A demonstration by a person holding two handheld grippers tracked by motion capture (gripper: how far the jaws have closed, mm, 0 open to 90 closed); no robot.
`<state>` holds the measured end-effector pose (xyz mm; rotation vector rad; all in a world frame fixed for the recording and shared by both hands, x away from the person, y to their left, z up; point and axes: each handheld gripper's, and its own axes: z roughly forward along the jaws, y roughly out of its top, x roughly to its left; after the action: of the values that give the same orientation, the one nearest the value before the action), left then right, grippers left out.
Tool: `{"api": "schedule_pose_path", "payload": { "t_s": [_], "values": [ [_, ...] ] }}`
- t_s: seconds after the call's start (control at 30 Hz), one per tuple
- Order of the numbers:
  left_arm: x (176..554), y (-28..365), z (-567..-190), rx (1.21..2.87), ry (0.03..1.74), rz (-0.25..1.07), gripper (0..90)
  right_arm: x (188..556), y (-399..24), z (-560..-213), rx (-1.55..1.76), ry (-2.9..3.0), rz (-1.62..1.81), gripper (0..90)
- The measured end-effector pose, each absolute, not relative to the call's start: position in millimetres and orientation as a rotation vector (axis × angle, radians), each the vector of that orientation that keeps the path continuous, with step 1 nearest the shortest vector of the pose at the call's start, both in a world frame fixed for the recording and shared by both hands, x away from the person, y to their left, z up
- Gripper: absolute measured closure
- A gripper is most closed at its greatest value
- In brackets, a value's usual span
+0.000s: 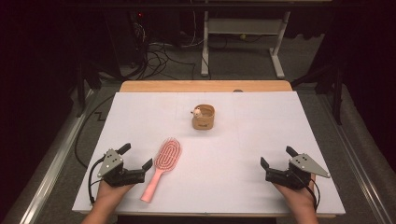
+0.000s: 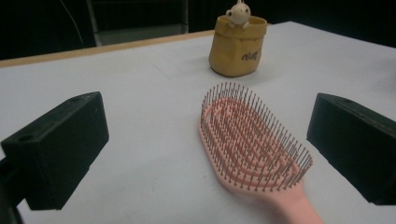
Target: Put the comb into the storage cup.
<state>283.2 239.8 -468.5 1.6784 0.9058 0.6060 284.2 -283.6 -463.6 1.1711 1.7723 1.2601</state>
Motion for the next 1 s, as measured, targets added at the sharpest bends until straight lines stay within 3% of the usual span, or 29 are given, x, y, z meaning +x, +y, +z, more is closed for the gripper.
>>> {"api": "schedule_pose_path", "payload": {
  "t_s": [1.0],
  "values": [
    [278, 240, -459, 1.689, 0.9, 0.646, 1.6, 285, -283, -464, 1.175, 1.776, 1.263, 0.4]
  ]
}}
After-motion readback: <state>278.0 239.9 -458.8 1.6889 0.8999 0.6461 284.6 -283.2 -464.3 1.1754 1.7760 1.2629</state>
